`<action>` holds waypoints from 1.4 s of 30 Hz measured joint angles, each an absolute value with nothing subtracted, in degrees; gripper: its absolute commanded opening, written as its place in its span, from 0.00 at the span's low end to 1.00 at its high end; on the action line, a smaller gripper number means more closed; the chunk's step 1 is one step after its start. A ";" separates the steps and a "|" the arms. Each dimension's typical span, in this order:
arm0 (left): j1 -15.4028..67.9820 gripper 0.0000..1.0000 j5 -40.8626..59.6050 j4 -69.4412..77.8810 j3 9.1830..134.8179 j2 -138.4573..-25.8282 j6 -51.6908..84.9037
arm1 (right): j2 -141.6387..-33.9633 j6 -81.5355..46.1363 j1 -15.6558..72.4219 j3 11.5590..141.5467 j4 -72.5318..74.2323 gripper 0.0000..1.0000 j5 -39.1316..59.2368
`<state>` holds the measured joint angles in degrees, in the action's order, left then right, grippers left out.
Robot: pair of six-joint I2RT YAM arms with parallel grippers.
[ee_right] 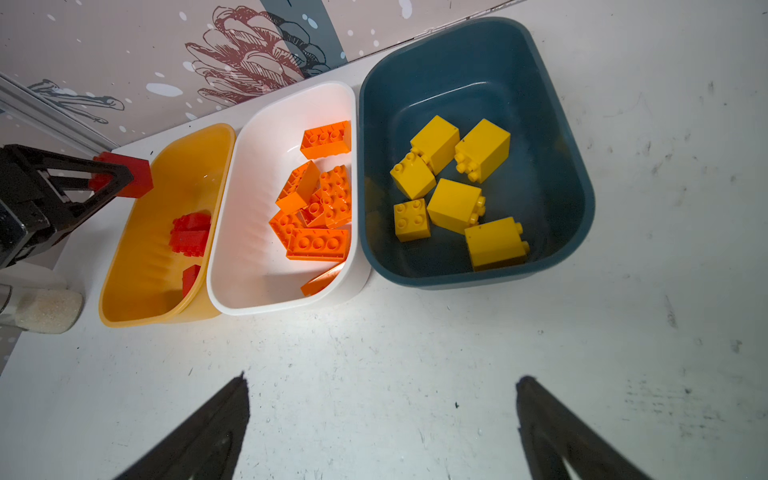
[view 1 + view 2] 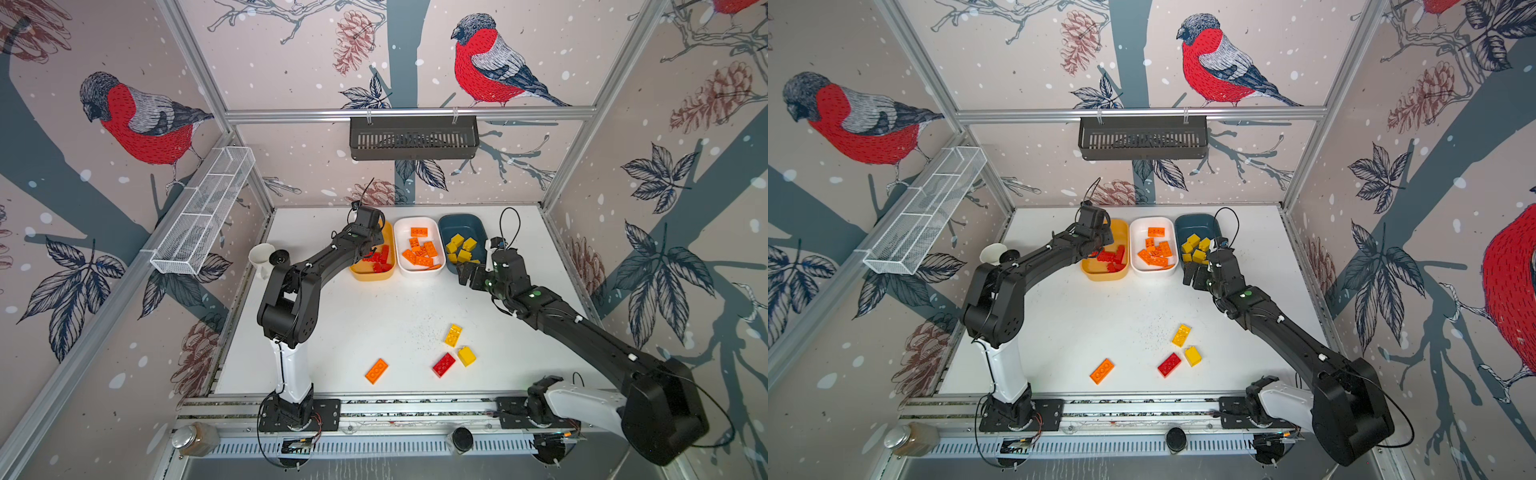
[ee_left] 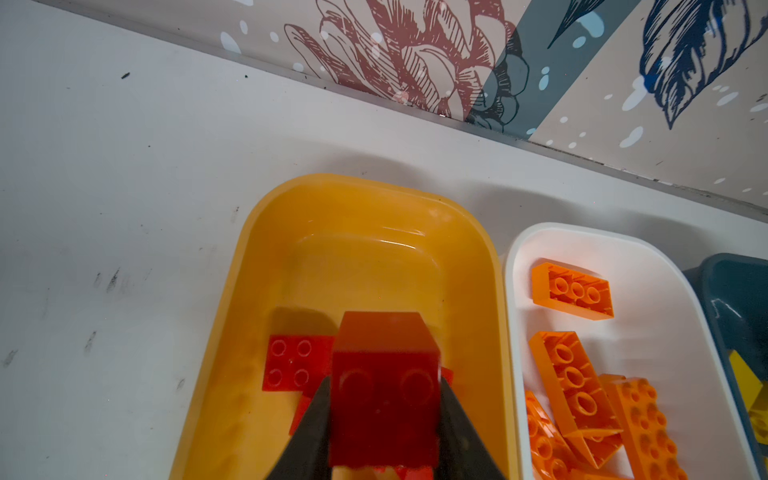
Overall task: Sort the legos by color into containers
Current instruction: 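Carry the red brick with the left gripper and release it into the yellow tub, then grasp another red brick with left gripper while right reaches toward a yellow brick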
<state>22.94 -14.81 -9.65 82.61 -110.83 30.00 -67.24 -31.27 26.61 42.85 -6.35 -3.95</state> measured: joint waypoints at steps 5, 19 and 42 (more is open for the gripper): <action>22.92 0.66 -13.76 -11.79 82.96 -109.97 29.47 | -64.25 -31.42 28.10 42.76 -8.14 0.99 -6.02; 30.06 0.97 -12.29 -12.38 70.83 -93.34 26.46 | -55.31 -34.30 28.82 36.27 -11.03 1.00 -6.28; 68.75 0.94 1.58 -15.86 52.05 -89.43 30.87 | -36.25 -43.90 21.54 21.08 -9.80 0.99 -10.17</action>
